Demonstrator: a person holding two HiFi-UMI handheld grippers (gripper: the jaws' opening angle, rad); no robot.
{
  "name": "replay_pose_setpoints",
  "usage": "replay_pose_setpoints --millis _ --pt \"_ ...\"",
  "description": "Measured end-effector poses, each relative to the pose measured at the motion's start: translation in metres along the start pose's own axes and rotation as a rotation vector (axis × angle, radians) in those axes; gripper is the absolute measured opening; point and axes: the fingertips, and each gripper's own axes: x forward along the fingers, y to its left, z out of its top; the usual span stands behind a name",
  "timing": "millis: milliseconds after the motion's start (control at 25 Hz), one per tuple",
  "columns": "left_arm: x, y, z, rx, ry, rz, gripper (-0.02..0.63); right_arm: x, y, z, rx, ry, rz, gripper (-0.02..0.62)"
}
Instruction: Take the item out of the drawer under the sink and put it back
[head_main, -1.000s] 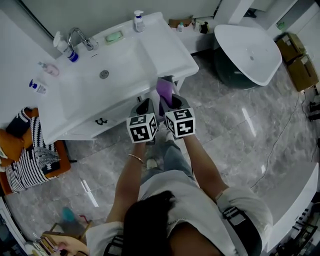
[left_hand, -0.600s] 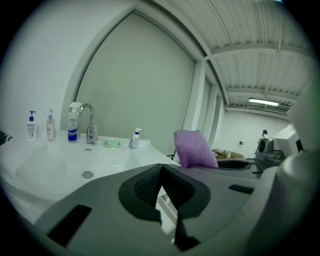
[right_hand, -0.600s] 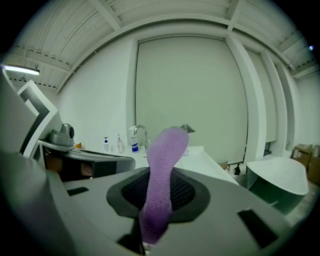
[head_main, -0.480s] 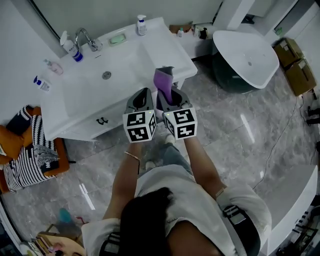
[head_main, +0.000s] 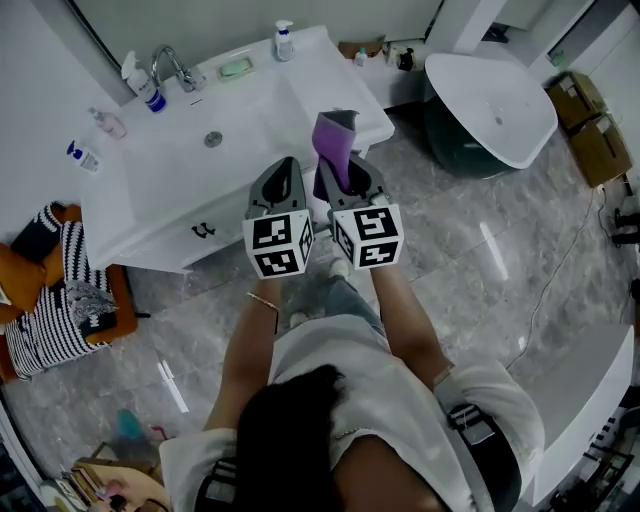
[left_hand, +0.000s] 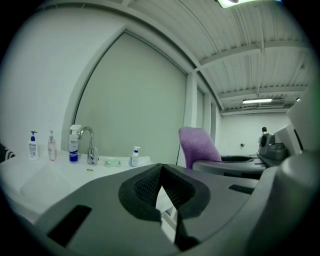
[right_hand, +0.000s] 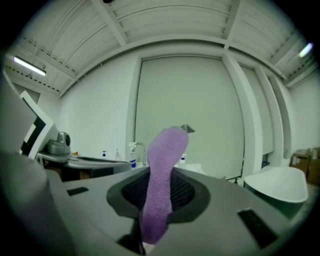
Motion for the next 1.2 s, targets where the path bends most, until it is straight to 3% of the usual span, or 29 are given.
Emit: replay_pose_setpoints --millis 1200 --pt "0.003 -0.003 -0.008 0.004 -0.021 -0.004 0.003 0.007 0.006 -0.01 -0.086 0.05 0.018 0.089"
